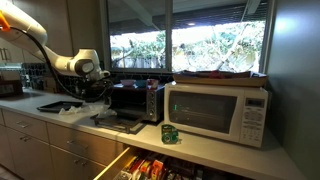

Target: Put the white paper towel on the microwave on the counter

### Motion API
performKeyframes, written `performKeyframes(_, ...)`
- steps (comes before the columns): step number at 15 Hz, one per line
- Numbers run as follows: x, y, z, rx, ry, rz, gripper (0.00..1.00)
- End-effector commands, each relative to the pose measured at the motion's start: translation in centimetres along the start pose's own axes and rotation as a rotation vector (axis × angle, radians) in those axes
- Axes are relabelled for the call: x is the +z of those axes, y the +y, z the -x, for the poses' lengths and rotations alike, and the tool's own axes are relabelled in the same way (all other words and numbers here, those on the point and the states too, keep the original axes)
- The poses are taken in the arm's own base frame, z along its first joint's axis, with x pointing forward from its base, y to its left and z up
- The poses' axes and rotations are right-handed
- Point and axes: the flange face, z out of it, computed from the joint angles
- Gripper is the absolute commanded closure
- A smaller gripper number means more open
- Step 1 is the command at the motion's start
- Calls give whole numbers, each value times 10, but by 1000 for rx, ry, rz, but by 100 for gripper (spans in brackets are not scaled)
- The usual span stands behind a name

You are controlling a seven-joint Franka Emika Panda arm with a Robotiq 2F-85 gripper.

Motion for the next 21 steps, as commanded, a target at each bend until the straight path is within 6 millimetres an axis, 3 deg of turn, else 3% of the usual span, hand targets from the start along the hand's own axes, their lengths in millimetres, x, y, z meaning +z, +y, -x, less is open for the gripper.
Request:
performKeyframes(1, 4, -4, 5, 36, 11, 3, 0)
performKeyframes(5, 3, -5, 5, 43, 19, 7, 0)
performKeyframes(11, 38, 10, 12, -44, -45, -83, 0)
performKeyframes(15, 63, 17, 13, -58, -70, -48, 0)
performKeyframes(21, 91, 27, -1, -109, -68, -7, 0)
